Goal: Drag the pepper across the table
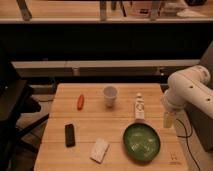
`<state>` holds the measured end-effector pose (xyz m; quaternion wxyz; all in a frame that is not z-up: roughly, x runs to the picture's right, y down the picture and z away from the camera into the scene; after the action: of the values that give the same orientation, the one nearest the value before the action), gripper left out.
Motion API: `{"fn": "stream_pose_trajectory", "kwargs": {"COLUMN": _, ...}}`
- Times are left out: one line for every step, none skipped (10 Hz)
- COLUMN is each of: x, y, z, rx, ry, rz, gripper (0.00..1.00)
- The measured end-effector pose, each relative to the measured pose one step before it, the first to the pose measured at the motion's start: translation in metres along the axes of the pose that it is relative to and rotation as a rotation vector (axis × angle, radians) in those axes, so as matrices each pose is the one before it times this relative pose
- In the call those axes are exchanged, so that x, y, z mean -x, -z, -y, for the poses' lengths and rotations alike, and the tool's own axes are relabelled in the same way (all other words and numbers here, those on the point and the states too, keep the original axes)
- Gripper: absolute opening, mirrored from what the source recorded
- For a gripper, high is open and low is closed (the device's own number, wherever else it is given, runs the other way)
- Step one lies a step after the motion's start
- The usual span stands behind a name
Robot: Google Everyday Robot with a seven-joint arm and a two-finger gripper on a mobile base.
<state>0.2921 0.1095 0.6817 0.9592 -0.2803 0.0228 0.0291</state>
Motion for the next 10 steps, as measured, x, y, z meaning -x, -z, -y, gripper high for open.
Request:
{"fn": "stream_pose_trajectory", "kwargs": {"x": -0.00001, "y": 0.00000, "z": 0.00000, "rx": -0.00001, "ry": -0.00004, "rz": -0.00002, "gripper": 0.80}}
{"fn": "stream_pose_trajectory", "kwargs": {"x": 0.00007, "y": 0.00005, "z": 0.00010, "rx": -0.00015, "ry": 0.00035, "rz": -0.00028, "gripper": 0.80}}
{"fn": "stream_pose_trajectory", "kwargs": {"x": 0.00090, "y": 0.00158, "z": 0.00146, "rx": -0.00450, "ry": 0.00745, "rz": -0.00739, "gripper": 0.80}}
{"fn": "stream_pose_trajectory", "kwargs": {"x": 0.01023, "y": 0.00273, "z": 0.00688, "rx": -0.01013, "ry": 0.03012, "rz": -0.00915, "gripper": 0.80}}
{"fn": "stream_pose_trajectory", "kwargs": {"x": 0.01201, "y": 0.00225, "z": 0.00683, "rx": -0.00909, "ry": 0.03084, "rz": -0.00718, "gripper": 0.80}}
{"fn": "stream_pose_trajectory", "kwargs": {"x": 0.01423, "y": 0.00239, "z": 0.00706, "rx": -0.00923, "ry": 0.02660, "rz": -0.00683, "gripper": 0.80}}
{"fn": "stream_pose_trajectory", "kwargs": {"x": 0.01245, "y": 0.00308, "z": 0.00785, "rx": -0.00745, "ry": 0.03216, "rz": -0.01348, "gripper": 0.80}}
{"fn": "stream_pose_trajectory", "kwargs": {"x": 0.00245, "y": 0.00072, "z": 0.00238, "rx": -0.00224, "ry": 0.00886, "rz": -0.00469, "gripper": 0.80}}
{"fn": "stream_pose_trajectory", "kwargs": {"x": 0.00000, "y": 0.00122, "z": 0.00134, "rx": -0.00330, "ry": 0.01061, "rz": -0.00587, "gripper": 0.80}}
{"fn": "stream_pose_trajectory", "kwargs": {"x": -0.00008, "y": 0.00100, "z": 0.00150, "rx": -0.00391, "ry": 0.01764, "rz": -0.00540, "gripper": 0.80}}
